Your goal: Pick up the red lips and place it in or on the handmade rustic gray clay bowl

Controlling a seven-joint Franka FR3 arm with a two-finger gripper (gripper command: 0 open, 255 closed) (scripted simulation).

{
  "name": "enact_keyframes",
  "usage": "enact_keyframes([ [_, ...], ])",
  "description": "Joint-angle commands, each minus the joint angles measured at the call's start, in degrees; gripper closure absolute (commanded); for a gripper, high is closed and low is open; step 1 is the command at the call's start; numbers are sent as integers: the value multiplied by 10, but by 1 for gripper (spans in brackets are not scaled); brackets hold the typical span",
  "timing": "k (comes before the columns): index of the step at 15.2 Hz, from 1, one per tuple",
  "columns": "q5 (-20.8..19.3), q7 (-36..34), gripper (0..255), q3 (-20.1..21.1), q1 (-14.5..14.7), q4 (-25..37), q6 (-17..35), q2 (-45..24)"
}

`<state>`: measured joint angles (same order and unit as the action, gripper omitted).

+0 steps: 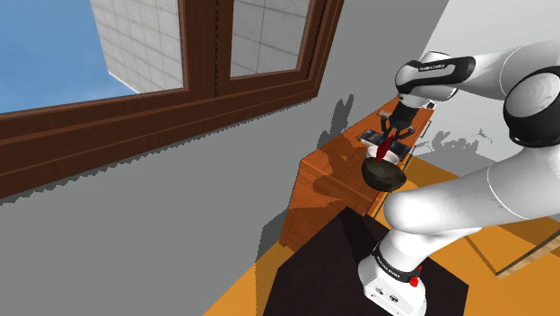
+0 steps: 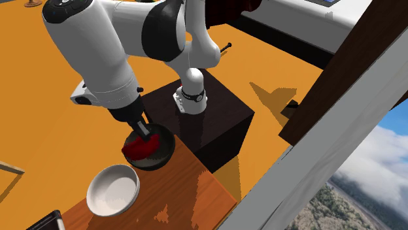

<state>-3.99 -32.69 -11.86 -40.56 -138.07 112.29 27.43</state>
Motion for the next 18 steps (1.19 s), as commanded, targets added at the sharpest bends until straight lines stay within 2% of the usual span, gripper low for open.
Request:
enact_keyframes([
  [1, 0, 0, 255, 1, 0, 14, -17, 3],
  [5, 1, -1, 255, 3, 1, 36, -42, 6],
  [8, -16, 40, 255, -26, -18, 54, -80, 28],
  [18, -20, 41, 255, -34, -20, -16, -1, 18],
])
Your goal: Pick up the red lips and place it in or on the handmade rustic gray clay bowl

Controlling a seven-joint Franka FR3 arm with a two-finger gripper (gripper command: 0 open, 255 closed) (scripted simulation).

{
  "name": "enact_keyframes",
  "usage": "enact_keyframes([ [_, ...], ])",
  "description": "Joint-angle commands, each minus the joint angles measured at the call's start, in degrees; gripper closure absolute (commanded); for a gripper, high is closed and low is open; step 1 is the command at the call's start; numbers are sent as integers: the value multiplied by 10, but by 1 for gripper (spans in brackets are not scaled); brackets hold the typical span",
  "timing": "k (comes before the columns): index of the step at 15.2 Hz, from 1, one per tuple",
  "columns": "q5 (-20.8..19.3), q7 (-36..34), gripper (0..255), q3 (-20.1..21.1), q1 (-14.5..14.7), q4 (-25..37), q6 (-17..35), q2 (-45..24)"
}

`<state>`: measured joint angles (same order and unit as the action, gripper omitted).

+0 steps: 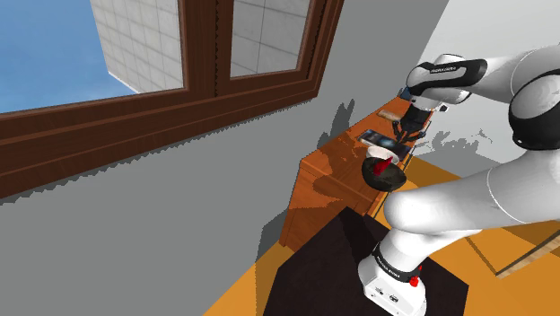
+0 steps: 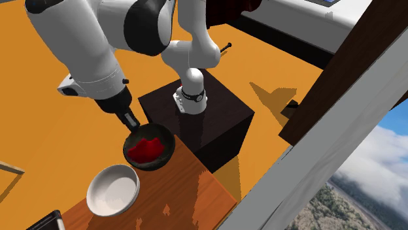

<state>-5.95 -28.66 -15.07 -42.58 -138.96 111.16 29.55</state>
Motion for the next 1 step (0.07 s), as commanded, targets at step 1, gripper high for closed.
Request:
enact_keyframes([
  [1, -1, 1, 255, -2, 0, -14, 19, -5],
])
